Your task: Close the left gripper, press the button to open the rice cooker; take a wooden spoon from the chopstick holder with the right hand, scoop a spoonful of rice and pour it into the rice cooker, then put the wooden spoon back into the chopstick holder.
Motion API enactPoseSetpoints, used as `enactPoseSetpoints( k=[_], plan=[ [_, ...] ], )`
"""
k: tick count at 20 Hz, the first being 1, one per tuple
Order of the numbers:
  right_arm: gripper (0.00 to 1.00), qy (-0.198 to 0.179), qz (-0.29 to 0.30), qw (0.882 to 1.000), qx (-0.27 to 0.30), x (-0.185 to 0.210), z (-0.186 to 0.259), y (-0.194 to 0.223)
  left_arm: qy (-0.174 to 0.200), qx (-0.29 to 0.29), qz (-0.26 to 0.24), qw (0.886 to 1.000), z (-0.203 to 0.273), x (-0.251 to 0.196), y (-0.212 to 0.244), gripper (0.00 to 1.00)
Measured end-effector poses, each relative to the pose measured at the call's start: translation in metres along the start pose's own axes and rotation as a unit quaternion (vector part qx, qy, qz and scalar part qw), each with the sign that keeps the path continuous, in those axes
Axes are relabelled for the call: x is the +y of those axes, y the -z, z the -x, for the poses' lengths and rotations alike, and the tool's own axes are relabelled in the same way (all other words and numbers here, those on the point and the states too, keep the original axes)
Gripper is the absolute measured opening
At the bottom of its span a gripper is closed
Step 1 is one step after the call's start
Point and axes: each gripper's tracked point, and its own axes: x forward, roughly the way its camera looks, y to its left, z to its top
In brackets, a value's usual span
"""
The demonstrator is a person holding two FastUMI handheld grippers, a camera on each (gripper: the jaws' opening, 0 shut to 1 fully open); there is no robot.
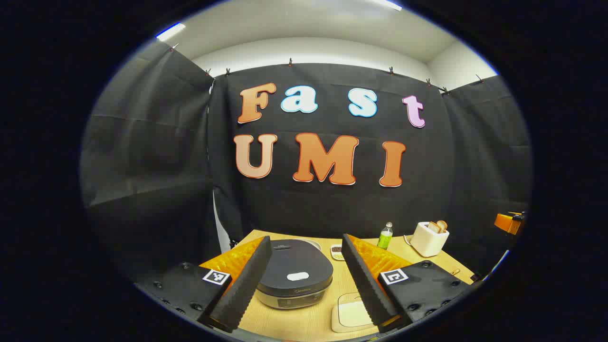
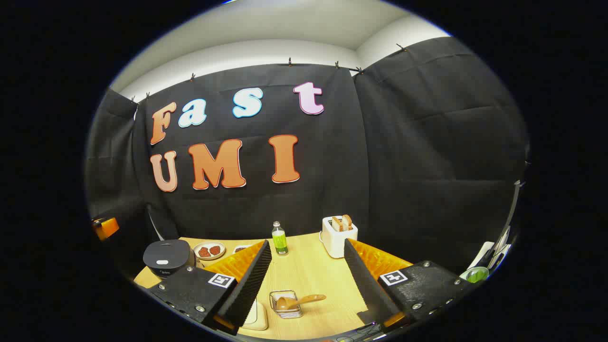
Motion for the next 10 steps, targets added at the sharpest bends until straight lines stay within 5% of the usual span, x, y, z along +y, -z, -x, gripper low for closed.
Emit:
enactPoseSetpoints(
  k=[10],
  plan=[
    [1.00, -0.048, 0.012, 0.999, 0.021, 0.012, -0.020, 0.005, -0.037, -0.003, -0.025, 0.999, 0.004, 0.005, -0.003, 0.98]
  ],
)
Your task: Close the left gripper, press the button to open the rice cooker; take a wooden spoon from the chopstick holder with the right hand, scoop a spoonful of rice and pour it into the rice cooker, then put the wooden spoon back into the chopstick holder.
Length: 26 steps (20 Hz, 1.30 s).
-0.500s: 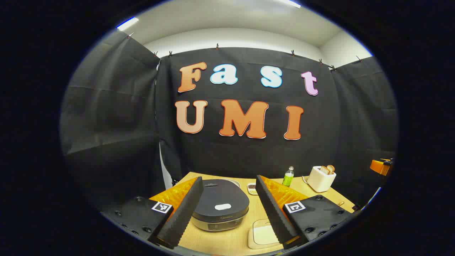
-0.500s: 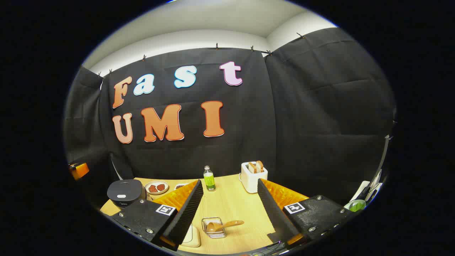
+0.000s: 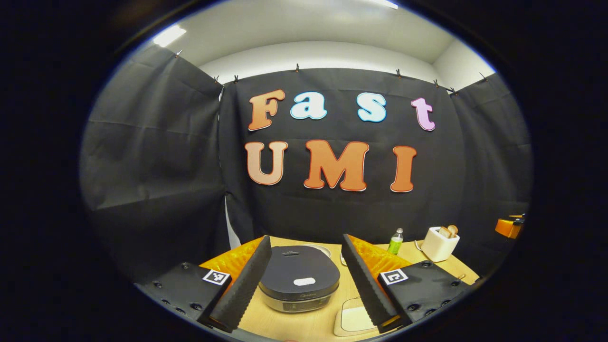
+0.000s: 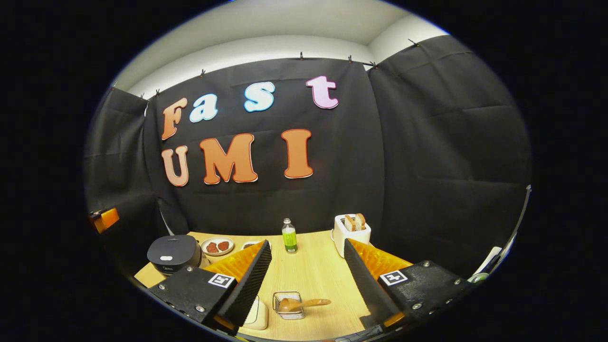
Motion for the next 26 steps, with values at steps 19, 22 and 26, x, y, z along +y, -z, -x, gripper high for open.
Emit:
enactPoseSetpoints(
  k=[19, 22, 26],
  plan=[
    [1.00, 0.038, 0.024, 0.999, -0.025, 0.008, 0.006, -0.013, 0.001, -0.005, -0.018, 1.000, -0.021, 0.020, -0.013, 0.98],
    [0.95, 0.041, 0.030, 0.998, -0.022, 0.006, 0.004, -0.010, 0.002, -0.004, -0.017, 1.000, -0.019, 0.020, -0.012, 1.00],
    [0.95, 0.039, 0.023, 0.999, -0.020, 0.006, 0.004, -0.010, -0.003, -0.010, -0.025, 1.000, -0.017, 0.024, -0.015, 0.88]
  ],
)
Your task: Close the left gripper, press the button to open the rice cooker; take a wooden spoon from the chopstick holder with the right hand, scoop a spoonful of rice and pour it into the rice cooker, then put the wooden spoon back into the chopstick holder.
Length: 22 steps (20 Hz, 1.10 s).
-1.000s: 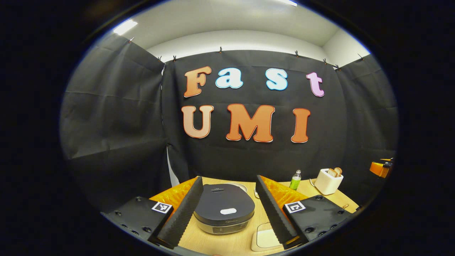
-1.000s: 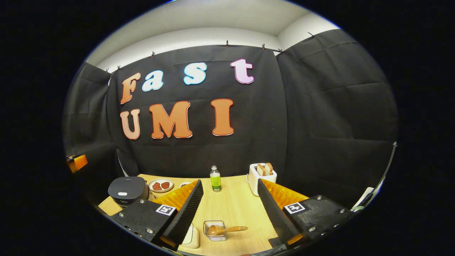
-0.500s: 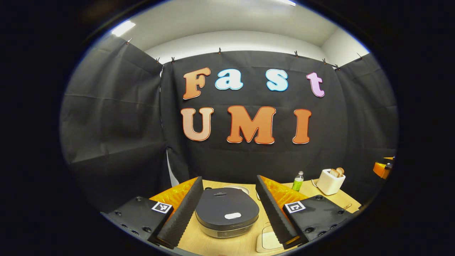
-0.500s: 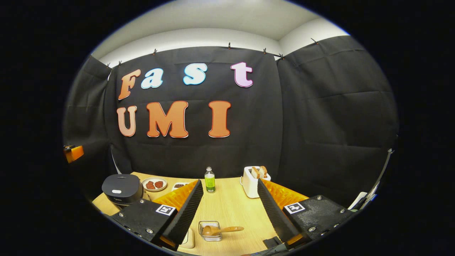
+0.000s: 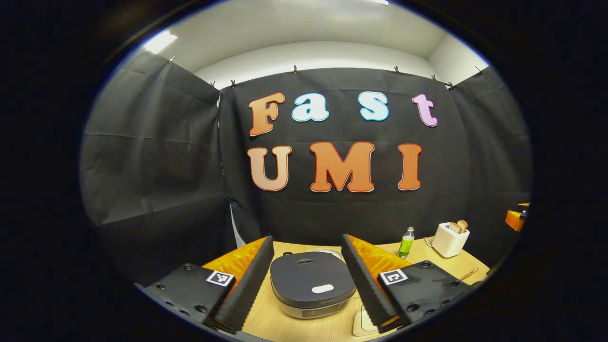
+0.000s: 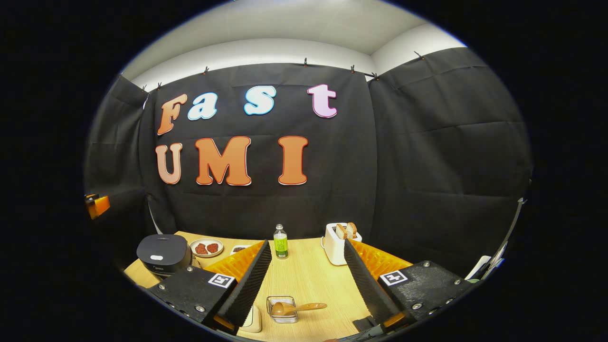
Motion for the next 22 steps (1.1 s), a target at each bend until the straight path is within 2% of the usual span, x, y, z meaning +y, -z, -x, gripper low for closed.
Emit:
enactPoseSetpoints(
  k=[4, 7, 8, 12, 13, 14, 15, 19, 22],
  plan=[
    [0.95, -0.001, -0.004, 1.000, 0.004, 0.000, 0.001, 0.002, 0.011, 0.008, 0.007, 1.000, 0.002, -0.006, 0.005, 0.63],
    [0.95, -0.001, 0.004, 1.000, 0.002, -0.001, 0.002, 0.002, 0.002, 0.009, 0.012, 1.000, 0.004, 0.000, 0.006, 0.21],
    [0.95, -0.001, 0.007, 1.000, 0.002, -0.001, 0.002, 0.002, 0.013, 0.014, 0.013, 1.000, 0.005, -0.005, 0.009, 0.07],
    [0.96, 0.000, 0.010, 1.000, 0.006, -0.003, 0.003, 0.005, 0.033, 0.041, 0.011, 0.999, -0.002, -0.011, 0.021, 0.00],
    [1.00, -0.001, 0.009, 1.000, 0.006, -0.002, 0.004, 0.005, 0.039, 0.053, 0.014, 0.998, -0.005, -0.014, 0.026, 0.04],
    [1.00, -0.001, 0.009, 1.000, 0.007, -0.003, 0.004, 0.004, 0.049, 0.071, 0.022, 0.996, -0.007, -0.021, 0.035, 0.04],
    [0.95, 0.000, 0.009, 1.000, 0.008, -0.003, 0.003, 0.006, 0.058, 0.087, 0.030, 0.994, -0.008, -0.028, 0.045, 0.04],
    [0.95, 0.001, 0.009, 1.000, 0.013, -0.005, 0.003, 0.011, 0.086, 0.125, 0.026, 0.988, -0.025, -0.045, 0.068, 0.04],
    [0.95, 0.003, 0.004, 1.000, 0.019, -0.006, 0.004, 0.015, 0.090, 0.153, 0.024, 0.984, -0.039, -0.051, 0.091, 0.04]
  ],
)
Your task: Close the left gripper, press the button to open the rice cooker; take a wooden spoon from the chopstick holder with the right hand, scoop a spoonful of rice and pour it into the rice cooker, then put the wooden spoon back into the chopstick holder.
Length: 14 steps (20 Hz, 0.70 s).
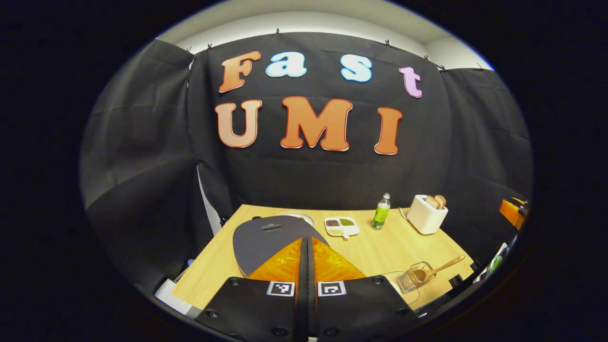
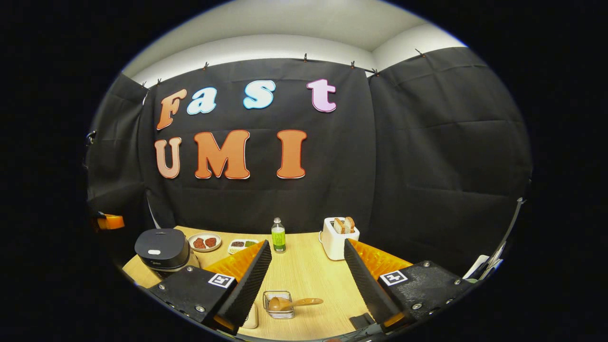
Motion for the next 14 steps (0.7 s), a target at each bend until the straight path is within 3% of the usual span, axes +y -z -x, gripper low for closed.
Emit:
enactPoseSetpoints(
  k=[6, 7, 10, 11, 12, 14],
  plan=[
    [0.96, 0.008, 0.001, 1.000, 0.015, -0.005, -0.002, 0.013, -0.005, 0.040, -0.014, 0.999, -0.052, 0.007, 0.033, 0.04],
    [0.95, 0.008, 0.001, 1.000, 0.018, -0.005, -0.002, 0.015, 0.004, 0.047, -0.009, 0.999, -0.060, 0.003, 0.041, 0.00],
    [0.96, 0.011, 0.002, 0.999, 0.030, -0.006, -0.003, 0.023, 0.003, 0.079, -0.013, 0.997, -0.082, 0.011, 0.066, 0.04],
    [1.00, 0.012, 0.003, 0.999, 0.032, -0.006, -0.004, 0.024, 0.003, 0.087, -0.011, 0.996, -0.085, 0.014, 0.071, 0.04],
    [0.95, 0.014, 0.004, 0.999, 0.034, -0.008, -0.004, 0.025, 0.004, 0.096, -0.006, 0.995, -0.088, 0.015, 0.076, 0.04],
    [0.95, 0.021, 0.004, 0.999, 0.035, -0.014, -0.005, 0.027, 0.003, 0.103, 0.003, 0.995, -0.091, 0.017, 0.083, 0.04]
  ],
)
